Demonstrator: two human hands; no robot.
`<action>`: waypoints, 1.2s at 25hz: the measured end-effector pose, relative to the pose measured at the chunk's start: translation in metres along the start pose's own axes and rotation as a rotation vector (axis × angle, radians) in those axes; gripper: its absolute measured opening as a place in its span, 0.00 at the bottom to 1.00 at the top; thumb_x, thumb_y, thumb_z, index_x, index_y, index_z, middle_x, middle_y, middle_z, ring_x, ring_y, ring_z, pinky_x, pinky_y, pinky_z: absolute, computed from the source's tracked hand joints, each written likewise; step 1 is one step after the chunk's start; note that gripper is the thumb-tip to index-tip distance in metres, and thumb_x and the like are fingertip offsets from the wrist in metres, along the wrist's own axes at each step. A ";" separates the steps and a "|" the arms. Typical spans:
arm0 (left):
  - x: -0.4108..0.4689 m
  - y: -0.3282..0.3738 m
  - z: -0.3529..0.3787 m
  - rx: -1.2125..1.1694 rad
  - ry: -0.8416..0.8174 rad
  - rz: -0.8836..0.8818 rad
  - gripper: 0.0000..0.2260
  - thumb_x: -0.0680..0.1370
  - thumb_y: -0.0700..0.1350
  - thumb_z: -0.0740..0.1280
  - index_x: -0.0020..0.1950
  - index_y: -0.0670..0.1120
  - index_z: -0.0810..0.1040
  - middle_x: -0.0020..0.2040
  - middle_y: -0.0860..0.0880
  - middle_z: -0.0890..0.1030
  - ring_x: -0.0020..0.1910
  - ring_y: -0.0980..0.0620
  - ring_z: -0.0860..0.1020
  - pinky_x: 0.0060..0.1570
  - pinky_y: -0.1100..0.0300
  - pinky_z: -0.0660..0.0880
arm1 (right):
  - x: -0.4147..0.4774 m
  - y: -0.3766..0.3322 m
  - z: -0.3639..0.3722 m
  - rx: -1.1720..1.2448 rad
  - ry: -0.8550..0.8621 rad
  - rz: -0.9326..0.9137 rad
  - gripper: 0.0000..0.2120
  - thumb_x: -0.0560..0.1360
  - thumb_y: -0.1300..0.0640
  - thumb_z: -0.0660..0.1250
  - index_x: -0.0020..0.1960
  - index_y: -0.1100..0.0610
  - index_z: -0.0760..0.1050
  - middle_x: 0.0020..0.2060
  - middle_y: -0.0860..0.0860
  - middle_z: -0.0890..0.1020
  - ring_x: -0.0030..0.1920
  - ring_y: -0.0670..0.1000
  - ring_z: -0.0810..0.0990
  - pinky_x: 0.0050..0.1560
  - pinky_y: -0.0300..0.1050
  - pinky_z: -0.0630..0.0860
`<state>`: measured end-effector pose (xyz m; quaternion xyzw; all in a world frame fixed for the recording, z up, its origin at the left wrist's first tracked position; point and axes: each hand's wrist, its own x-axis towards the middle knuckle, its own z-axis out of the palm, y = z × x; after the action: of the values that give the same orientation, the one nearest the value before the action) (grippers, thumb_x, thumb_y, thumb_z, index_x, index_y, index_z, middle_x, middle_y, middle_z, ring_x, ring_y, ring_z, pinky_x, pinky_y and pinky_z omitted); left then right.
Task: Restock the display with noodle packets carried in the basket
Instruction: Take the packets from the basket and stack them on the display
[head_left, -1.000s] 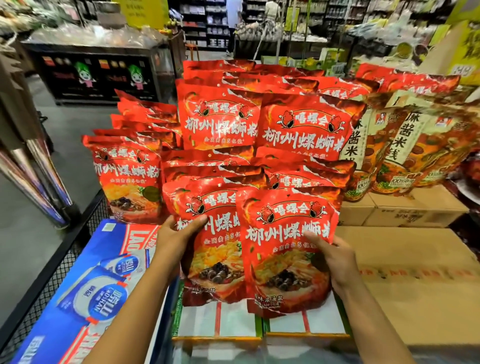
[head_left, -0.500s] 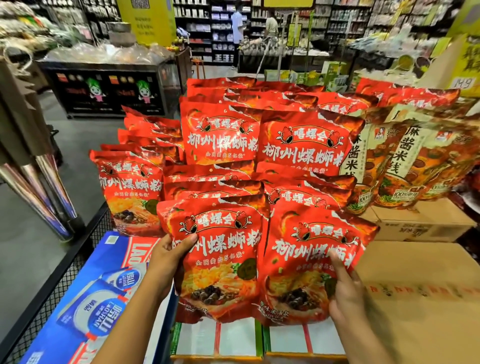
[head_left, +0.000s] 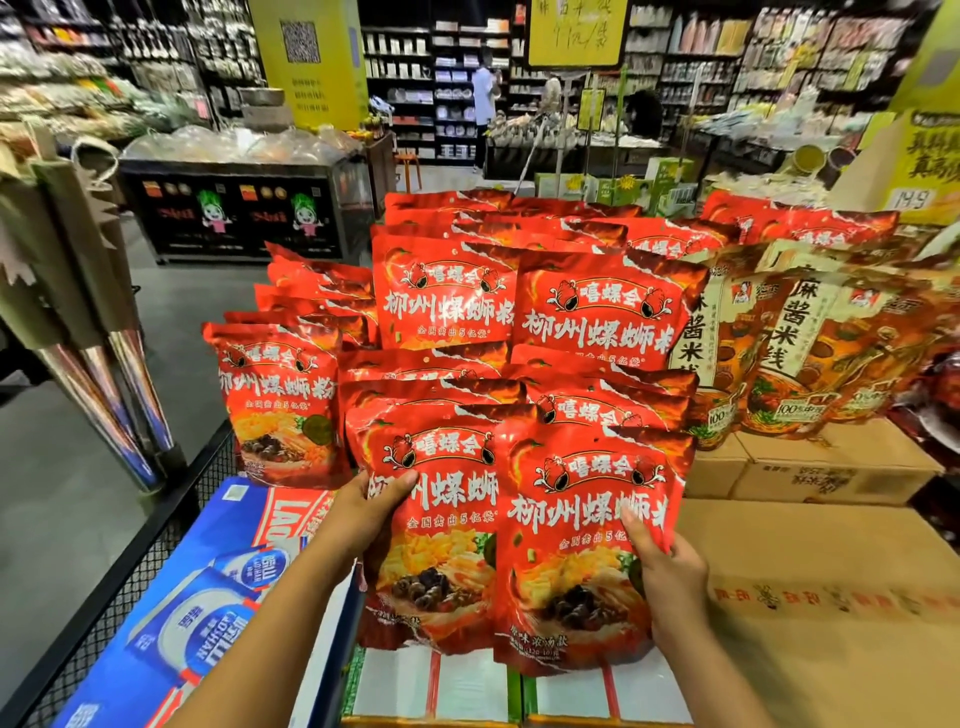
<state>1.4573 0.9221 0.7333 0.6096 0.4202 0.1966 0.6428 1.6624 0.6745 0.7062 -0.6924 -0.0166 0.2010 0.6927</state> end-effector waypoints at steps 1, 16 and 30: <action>0.000 0.002 0.000 0.038 0.032 -0.009 0.40 0.57 0.71 0.76 0.61 0.49 0.77 0.52 0.48 0.85 0.50 0.47 0.84 0.56 0.48 0.79 | 0.000 -0.001 -0.001 -0.022 0.008 -0.012 0.14 0.73 0.49 0.74 0.51 0.58 0.77 0.44 0.56 0.85 0.44 0.57 0.84 0.45 0.50 0.80; -0.103 0.010 0.071 0.863 0.585 0.429 0.40 0.73 0.67 0.61 0.78 0.44 0.60 0.78 0.37 0.58 0.77 0.36 0.56 0.74 0.42 0.54 | -0.022 0.003 -0.053 -0.827 0.122 -0.221 0.37 0.70 0.44 0.74 0.71 0.61 0.67 0.65 0.61 0.75 0.65 0.63 0.70 0.61 0.54 0.71; -0.240 -0.048 0.359 1.419 -0.305 0.503 0.36 0.67 0.69 0.54 0.58 0.45 0.84 0.57 0.38 0.82 0.56 0.35 0.81 0.52 0.43 0.79 | -0.095 0.020 -0.366 -1.241 0.157 0.191 0.47 0.70 0.24 0.56 0.78 0.51 0.52 0.74 0.52 0.65 0.73 0.55 0.65 0.71 0.49 0.65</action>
<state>1.5881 0.5077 0.7248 0.9737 0.2009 -0.0660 0.0845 1.6804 0.2968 0.6961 -0.9763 -0.0173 0.1635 0.1405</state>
